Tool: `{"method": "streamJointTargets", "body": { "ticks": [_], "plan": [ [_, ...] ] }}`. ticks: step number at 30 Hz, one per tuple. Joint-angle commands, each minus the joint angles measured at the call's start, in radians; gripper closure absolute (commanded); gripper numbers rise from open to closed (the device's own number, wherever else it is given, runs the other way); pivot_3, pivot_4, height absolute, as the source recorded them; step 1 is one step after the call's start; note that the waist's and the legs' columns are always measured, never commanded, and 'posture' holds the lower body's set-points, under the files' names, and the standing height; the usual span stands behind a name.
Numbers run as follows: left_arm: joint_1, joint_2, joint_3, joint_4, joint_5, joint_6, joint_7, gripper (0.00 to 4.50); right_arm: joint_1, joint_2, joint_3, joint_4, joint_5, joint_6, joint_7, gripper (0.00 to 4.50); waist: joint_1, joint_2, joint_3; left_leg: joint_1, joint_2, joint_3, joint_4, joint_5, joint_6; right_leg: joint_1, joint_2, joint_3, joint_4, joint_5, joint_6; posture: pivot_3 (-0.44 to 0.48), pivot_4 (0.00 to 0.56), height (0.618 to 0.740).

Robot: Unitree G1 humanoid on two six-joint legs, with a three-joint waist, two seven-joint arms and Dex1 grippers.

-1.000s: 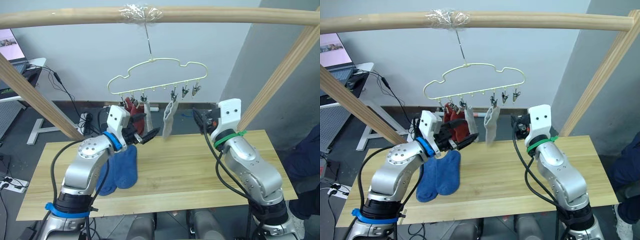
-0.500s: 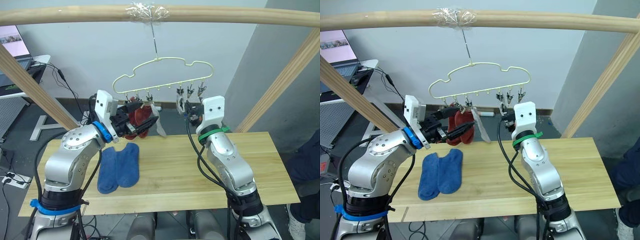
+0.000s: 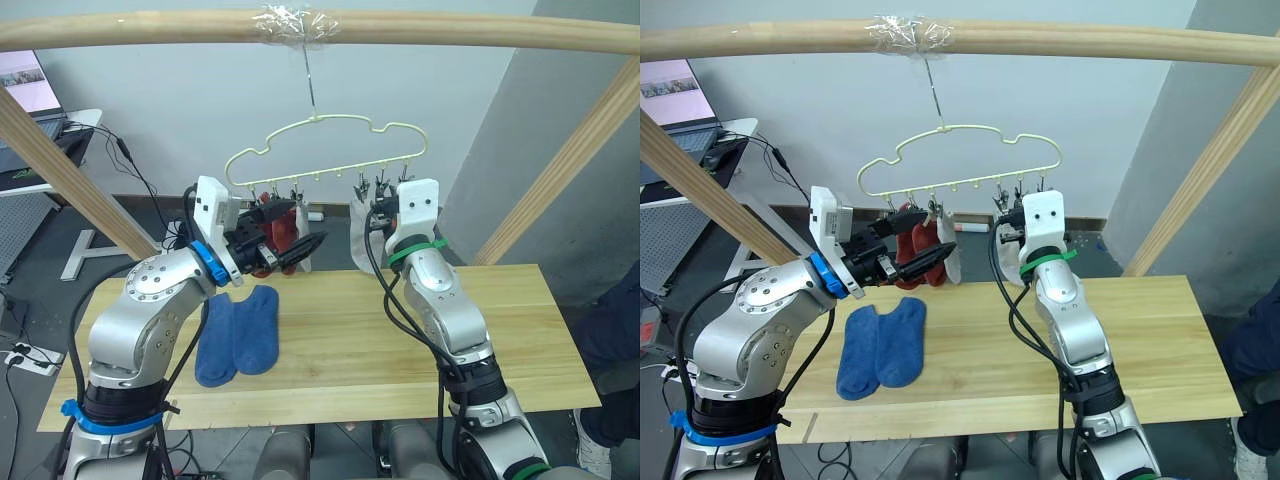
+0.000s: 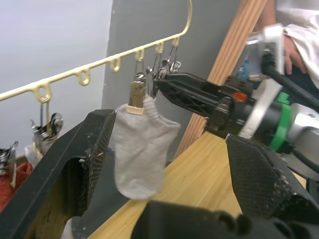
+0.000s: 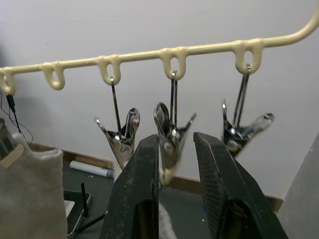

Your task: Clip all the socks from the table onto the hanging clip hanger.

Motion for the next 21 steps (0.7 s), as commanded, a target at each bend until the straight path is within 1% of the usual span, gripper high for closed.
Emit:
{"method": "streamJointTargets", "body": {
  "ticks": [1, 6, 14, 21],
  "plan": [
    [-0.013, 0.011, 0.022, -0.051, -0.040, 0.004, -0.004, 0.47, -0.029, 0.014, -0.019, 0.010, -0.011, -0.017, 0.004, 3.36, 0.003, 0.000, 0.000, 0.000, 0.000, 0.000, 0.000, 0.000, 0.000, 0.000, 0.000, 0.000, 0.000, 0.000, 0.000, 0.154, 0.221, 0.740],
    [-0.016, 0.013, 0.018, -0.057, -0.055, 0.014, 0.008, 0.47, -0.055, 0.025, -0.027, 0.056, -0.014, -0.025, 0.005, 3.36, 0.006, 0.000, 0.000, 0.000, 0.000, 0.000, 0.000, 0.000, 0.000, 0.000, 0.000, 0.000, 0.000, 0.000, 0.000, 0.154, 0.221, 0.740],
    [-0.025, 0.008, 0.015, -0.068, -0.067, 0.021, 0.020, 0.47, -0.136, 0.040, -0.058, 0.161, -0.017, -0.078, -0.003, 3.36, 0.009, 0.000, 0.000, 0.000, -0.001, 0.000, 0.000, 0.000, 0.000, -0.001, 0.000, 0.000, 0.000, 0.000, 0.000, 0.166, 0.220, 0.740],
    [-0.036, 0.008, 0.016, -0.076, -0.084, 0.023, 0.033, 0.47, -0.154, 0.046, -0.060, 0.185, -0.028, -0.112, -0.001, 3.36, 0.009, 0.000, 0.000, 0.000, -0.001, 0.001, 0.000, 0.000, 0.000, -0.001, 0.000, 0.000, 0.001, 0.000, -0.001, 0.168, 0.219, 0.740]
  ]
}}
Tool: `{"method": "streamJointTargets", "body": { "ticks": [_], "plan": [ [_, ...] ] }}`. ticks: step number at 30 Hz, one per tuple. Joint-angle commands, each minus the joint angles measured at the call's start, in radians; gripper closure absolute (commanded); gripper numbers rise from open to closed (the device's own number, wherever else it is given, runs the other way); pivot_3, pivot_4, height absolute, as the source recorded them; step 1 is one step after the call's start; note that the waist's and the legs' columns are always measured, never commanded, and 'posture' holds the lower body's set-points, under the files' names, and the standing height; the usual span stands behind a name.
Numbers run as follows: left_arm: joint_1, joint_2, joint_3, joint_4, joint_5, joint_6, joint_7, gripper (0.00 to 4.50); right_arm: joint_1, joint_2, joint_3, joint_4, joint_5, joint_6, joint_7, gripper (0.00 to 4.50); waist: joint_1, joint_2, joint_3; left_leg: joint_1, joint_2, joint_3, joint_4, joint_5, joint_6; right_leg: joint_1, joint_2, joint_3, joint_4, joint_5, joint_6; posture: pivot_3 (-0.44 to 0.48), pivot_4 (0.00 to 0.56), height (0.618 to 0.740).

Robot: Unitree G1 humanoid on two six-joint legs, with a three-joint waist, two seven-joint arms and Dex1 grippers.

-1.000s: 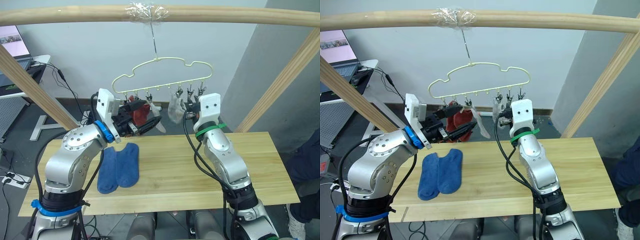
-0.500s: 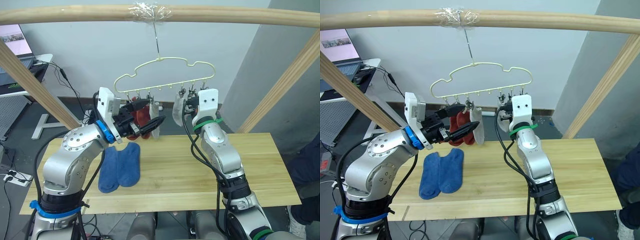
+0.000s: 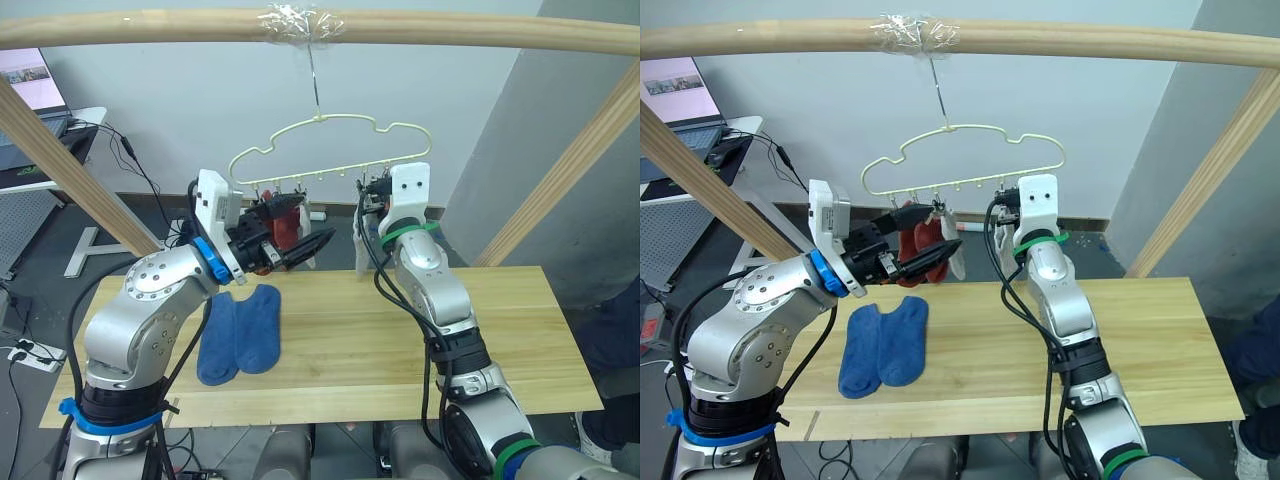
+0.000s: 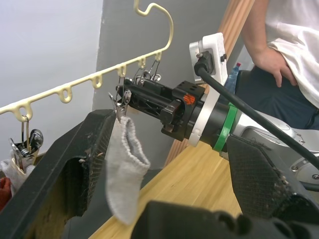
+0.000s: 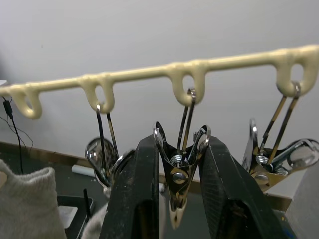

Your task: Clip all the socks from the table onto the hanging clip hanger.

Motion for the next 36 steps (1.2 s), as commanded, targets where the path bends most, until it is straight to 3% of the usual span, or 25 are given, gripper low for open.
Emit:
{"method": "streamJointTargets", "body": {
  "ticks": [1, 8, 11, 13, 28, 31, 34, 36],
  "plan": [
    [-0.019, 0.006, 0.016, -0.044, -0.019, -0.004, 0.008, 0.47, -0.019, 0.014, -0.005, -0.023, -0.012, -0.033, -0.003, 3.36, 0.000, 0.000, 0.000, 0.000, 0.000, 0.000, 0.000, 0.000, 0.000, 0.000, 0.000, 0.000, 0.000, 0.000, 0.000, 0.168, 0.219, 0.740],
    [-0.026, -0.007, 0.016, -0.054, -0.038, -0.007, 0.017, 0.47, -0.016, 0.024, -0.009, -0.031, -0.013, -0.046, -0.007, 3.36, 0.000, 0.000, 0.000, 0.000, 0.000, 0.000, 0.000, 0.000, 0.000, 0.000, 0.000, 0.000, 0.000, 0.000, 0.000, 0.169, 0.220, 0.740],
    [-0.026, -0.001, 0.015, -0.053, -0.039, -0.011, 0.019, 0.47, -0.018, 0.024, -0.011, -0.028, -0.013, -0.045, -0.007, 2.87, 0.000, 0.000, 0.000, 0.000, 0.000, 0.000, 0.000, 0.000, 0.000, 0.000, 0.000, 0.000, 0.000, 0.000, 0.000, 0.170, 0.221, 0.740],
    [-0.026, 0.002, 0.013, -0.050, -0.035, -0.017, 0.019, 0.47, -0.019, 0.024, -0.012, -0.026, -0.010, -0.045, -0.004, 2.27, 0.000, 0.000, 0.000, 0.000, 0.000, 0.000, 0.000, 0.000, 0.000, 0.000, 0.000, 0.000, 0.000, 0.000, 0.000, 0.171, 0.220, 0.740],
    [-0.020, 0.003, 0.007, -0.047, -0.023, -0.027, 0.024, 0.47, -0.020, 0.041, -0.019, -0.027, -0.006, -0.036, -0.002, 2.27, 0.000, 0.000, 0.000, 0.000, 0.000, 0.000, 0.000, 0.000, 0.000, 0.000, 0.000, 0.000, 0.000, 0.000, 0.000, 0.171, 0.221, 0.740],
    [-0.021, -0.007, 0.013, -0.042, -0.030, -0.018, 0.040, 0.47, -0.026, 0.045, -0.021, -0.024, -0.006, -0.053, 0.002, 2.88, 0.000, 0.000, 0.000, 0.000, 0.000, 0.000, 0.000, 0.000, 0.000, 0.000, 0.000, 0.000, 0.000, 0.000, 0.000, 0.172, 0.218, 0.740],
    [-0.016, -0.007, 0.012, -0.045, -0.033, -0.018, 0.043, 0.47, -0.031, 0.042, -0.016, -0.025, -0.012, -0.069, 0.009, 3.89, 0.000, 0.000, 0.000, 0.000, 0.000, 0.000, 0.000, 0.000, 0.000, 0.000, 0.000, 0.000, 0.000, 0.000, 0.000, 0.173, 0.215, 0.740],
    [-0.010, -0.006, 0.009, -0.052, -0.035, -0.020, 0.045, 0.47, -0.033, 0.041, -0.015, -0.025, -0.013, -0.074, 0.011, 4.34, 0.000, 0.000, 0.000, 0.000, 0.000, 0.000, 0.000, 0.000, 0.000, 0.000, 0.000, 0.000, 0.000, 0.000, 0.000, 0.173, 0.215, 0.740]
  ]
}}
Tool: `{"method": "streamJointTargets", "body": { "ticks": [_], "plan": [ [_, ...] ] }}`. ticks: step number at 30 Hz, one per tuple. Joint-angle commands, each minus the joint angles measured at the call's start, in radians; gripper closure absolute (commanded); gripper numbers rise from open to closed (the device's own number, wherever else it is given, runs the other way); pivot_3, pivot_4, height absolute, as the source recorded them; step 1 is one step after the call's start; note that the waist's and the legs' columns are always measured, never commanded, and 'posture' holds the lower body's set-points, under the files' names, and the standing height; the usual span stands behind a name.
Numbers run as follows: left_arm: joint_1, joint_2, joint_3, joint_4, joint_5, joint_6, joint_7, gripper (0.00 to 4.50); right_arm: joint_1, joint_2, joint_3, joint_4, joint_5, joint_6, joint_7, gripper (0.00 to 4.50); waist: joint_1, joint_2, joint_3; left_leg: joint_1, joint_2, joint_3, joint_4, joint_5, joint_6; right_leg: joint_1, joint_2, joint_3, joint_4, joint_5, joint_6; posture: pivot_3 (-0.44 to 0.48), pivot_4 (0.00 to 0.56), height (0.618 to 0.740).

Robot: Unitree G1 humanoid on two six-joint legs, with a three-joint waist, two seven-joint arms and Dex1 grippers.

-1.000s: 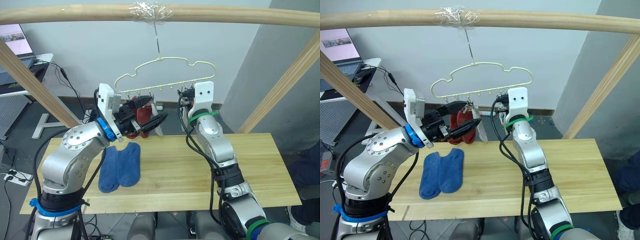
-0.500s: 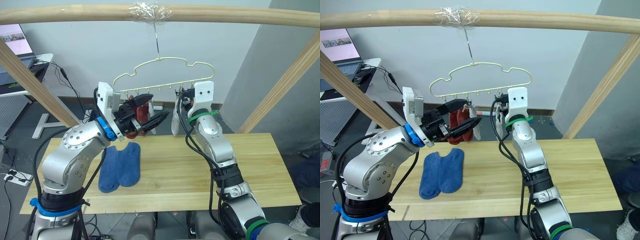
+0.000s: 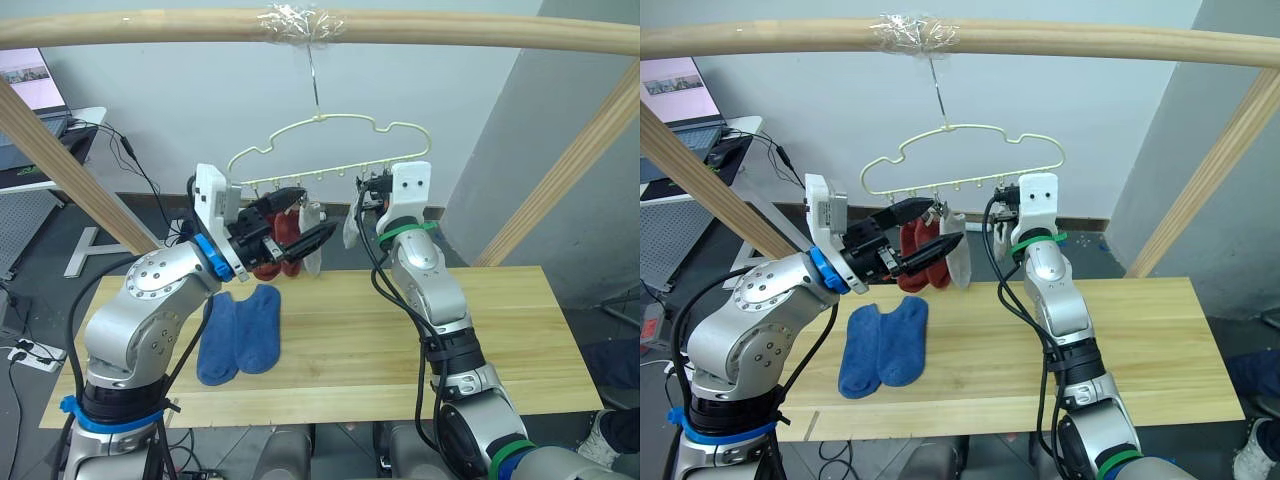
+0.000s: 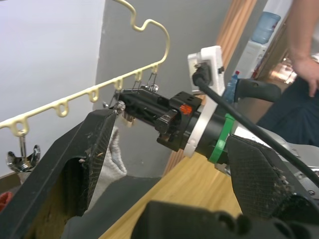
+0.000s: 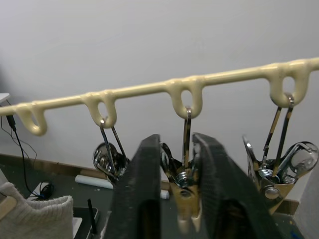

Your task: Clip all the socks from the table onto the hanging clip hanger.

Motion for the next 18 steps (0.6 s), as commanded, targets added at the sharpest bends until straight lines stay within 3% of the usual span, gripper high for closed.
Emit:
{"method": "streamJointTargets", "body": {
  "ticks": [1, 12, 18],
  "plan": [
    [0.005, -0.003, 0.010, -0.047, -0.012, -0.011, 0.004, 0.47, -0.027, 0.005, 0.005, -0.030, -0.009, -0.033, 0.009, 4.50, 0.000, 0.000, 0.000, 0.000, 0.000, 0.000, 0.000, 0.000, 0.000, 0.000, 0.000, 0.000, 0.000, 0.000, 0.000, 0.172, 0.209, 0.740],
    [0.028, -0.021, -0.022, -0.044, 0.029, -0.070, -0.006, 0.47, -0.013, -0.041, -0.006, -0.074, 0.003, 0.045, 0.076, 4.50, 0.001, 0.000, 0.000, 0.000, 0.000, 0.000, 0.000, 0.000, -0.001, 0.000, 0.000, 0.000, 0.000, 0.000, 0.000, 0.139, 0.201, 0.740],
    [0.202, 0.021, -0.123, 0.144, 0.295, -0.252, -0.005, 0.47, -0.017, -0.132, -0.041, -0.189, 0.099, 0.238, 0.216, 4.50, -0.004, 0.000, 0.000, 0.000, 0.000, 0.003, -0.001, 0.000, 0.000, -0.001, 0.000, 0.002, 0.000, 0.000, 0.000, 0.095, 0.201, 0.740]
  ]
}}
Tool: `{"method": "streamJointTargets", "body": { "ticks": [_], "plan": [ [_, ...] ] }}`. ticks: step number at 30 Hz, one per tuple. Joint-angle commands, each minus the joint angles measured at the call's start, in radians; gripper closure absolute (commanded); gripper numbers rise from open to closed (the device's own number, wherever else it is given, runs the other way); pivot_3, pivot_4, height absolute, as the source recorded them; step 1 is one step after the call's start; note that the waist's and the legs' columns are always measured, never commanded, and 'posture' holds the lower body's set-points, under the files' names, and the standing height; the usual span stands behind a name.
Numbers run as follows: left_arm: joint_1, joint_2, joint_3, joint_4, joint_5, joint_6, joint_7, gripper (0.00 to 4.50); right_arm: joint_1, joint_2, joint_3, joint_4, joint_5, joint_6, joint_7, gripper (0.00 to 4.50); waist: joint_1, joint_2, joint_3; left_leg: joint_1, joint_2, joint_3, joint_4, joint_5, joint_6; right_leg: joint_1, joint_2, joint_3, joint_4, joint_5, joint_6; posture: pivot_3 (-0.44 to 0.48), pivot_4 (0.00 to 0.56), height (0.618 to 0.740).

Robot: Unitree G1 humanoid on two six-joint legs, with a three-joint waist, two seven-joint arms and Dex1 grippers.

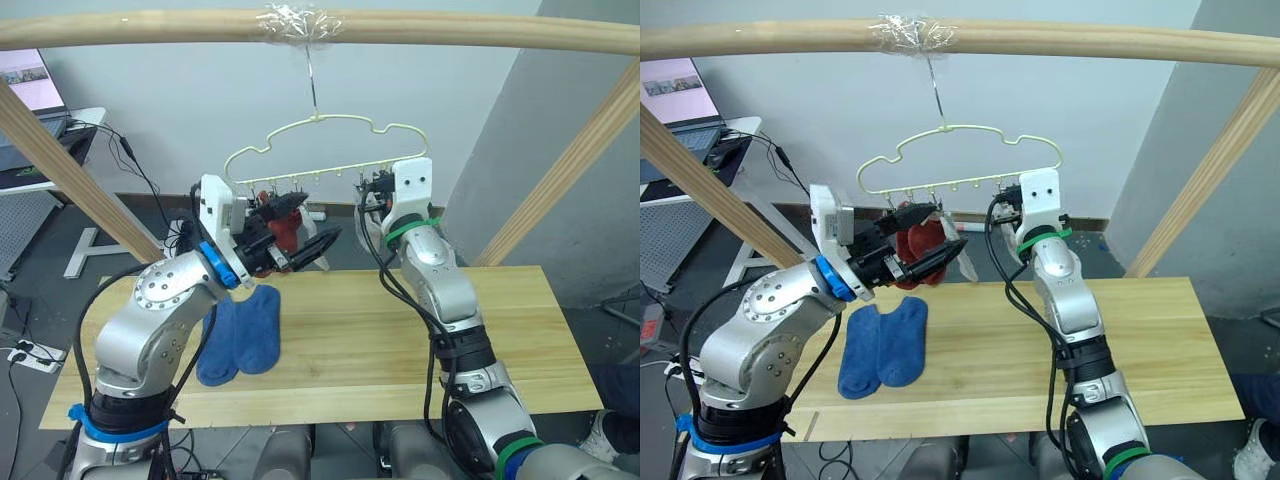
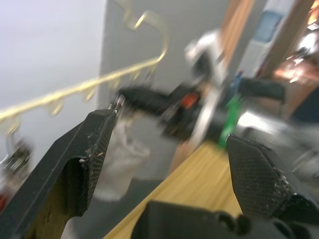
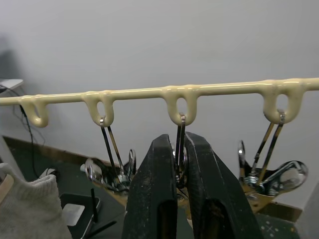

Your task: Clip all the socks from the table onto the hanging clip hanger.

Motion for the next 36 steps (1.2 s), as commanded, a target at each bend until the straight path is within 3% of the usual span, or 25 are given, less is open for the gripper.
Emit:
{"method": "streamJointTargets", "body": {
  "ticks": [1, 9, 16, 19, 30, 36],
  "plan": [
    [0.099, 0.027, -0.063, 0.145, 0.190, -0.135, 0.023, 0.47, -0.025, -0.053, -0.035, -0.121, 0.084, 0.132, 0.093, 4.50, -0.001, 0.000, 0.000, 0.000, 0.000, 0.000, 0.000, 0.000, 0.000, -0.001, 0.000, 0.000, 0.000, 0.000, 0.000, 0.084, 0.204, 0.740],
    [0.117, -0.064, -0.102, 0.524, 0.402, -0.153, 0.214, 0.47, -0.104, -0.135, -0.105, -0.228, 0.255, 0.419, 0.197, 4.50, -0.003, 0.000, 0.000, -0.002, 0.000, -0.001, -0.001, 0.000, 0.000, -0.004, -0.001, -0.001, 0.001, 0.000, 0.000, 0.056, 0.201, 0.740],
    [0.107, -0.080, -0.114, 0.638, 0.485, -0.183, 0.245, 0.47, -0.120, -0.152, -0.099, -0.219, 0.250, 0.429, 0.177, 4.50, -0.015, 0.000, 0.000, -0.002, 0.001, 0.000, -0.001, 0.000, 0.000, -0.004, -0.003, 0.000, 0.001, 0.000, 0.000, 0.049, 0.206, 0.740],
    [0.089, -0.085, -0.100, 0.681, 0.479, -0.160, 0.234, 1.08, -0.122, -0.151, -0.101, -0.215, 0.251, 0.430, 0.169, 4.50, -0.020, 0.000, 0.000, -0.002, 0.000, -0.001, -0.001, 0.000, 0.000, -0.004, -0.003, -0.001, 0.001, 0.000, 0.000, 0.047, 0.209, 0.740],
    [0.052, -0.114, -0.114, 0.752, 0.457, -0.100, 0.143, 4.38, -0.121, -0.156, -0.106, -0.213, 0.259, 0.441, 0.150, 4.50, -0.026, 0.000, -0.001, -0.002, 0.000, 0.000, 0.000, 0.000, 0.000, -0.004, -0.002, 0.000, 0.003, 0.001, -0.001, 0.034, 0.209, 0.740],
    [0.093, -0.158, -0.116, 0.626, 0.384, -0.140, 0.040, 4.46, -0.126, -0.154, -0.136, -0.205, 0.282, 0.467, 0.140, 4.50, -0.025, 0.000, -0.001, -0.002, 0.001, 0.000, 0.001, 0.000, 0.000, -0.003, -0.002, 0.000, 0.003, 0.001, -0.001, 0.037, 0.210, 0.740]
  ]
}}
